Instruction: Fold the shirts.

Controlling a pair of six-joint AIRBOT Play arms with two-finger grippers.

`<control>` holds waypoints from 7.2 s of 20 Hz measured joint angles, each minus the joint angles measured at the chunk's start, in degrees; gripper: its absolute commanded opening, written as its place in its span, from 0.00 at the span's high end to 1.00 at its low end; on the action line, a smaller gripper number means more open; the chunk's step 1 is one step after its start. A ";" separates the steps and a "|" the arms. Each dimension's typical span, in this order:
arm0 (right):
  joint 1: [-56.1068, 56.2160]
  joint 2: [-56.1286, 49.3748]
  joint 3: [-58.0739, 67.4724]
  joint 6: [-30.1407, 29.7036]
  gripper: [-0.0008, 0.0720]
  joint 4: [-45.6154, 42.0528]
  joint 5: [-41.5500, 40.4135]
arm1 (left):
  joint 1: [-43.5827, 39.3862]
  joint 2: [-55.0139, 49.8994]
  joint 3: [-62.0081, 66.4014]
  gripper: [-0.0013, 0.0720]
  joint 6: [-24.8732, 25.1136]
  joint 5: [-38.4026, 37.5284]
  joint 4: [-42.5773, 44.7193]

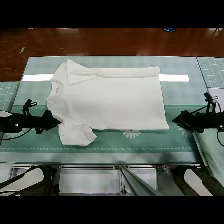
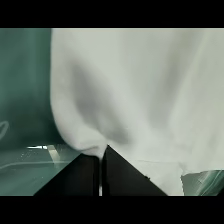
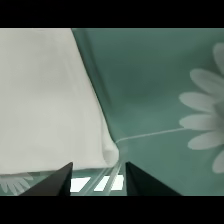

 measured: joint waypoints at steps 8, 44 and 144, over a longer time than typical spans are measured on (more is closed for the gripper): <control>8.04 -10.58 -1.81 1.64 0.55 5.49 -5.84 | -0.50 -0.31 0.59 0.96 0.44 0.57 0.15; 20.11 15.26 58.75 9.14 0.96 -20.41 18.62 | -2.89 41.48 53.22 0.96 -16.79 -11.39 17.53; 9.70 -37.79 42.40 -2.97 0.96 11.50 -3.41 | -13.42 -19.08 41.79 0.96 -9.97 -2.78 -3.89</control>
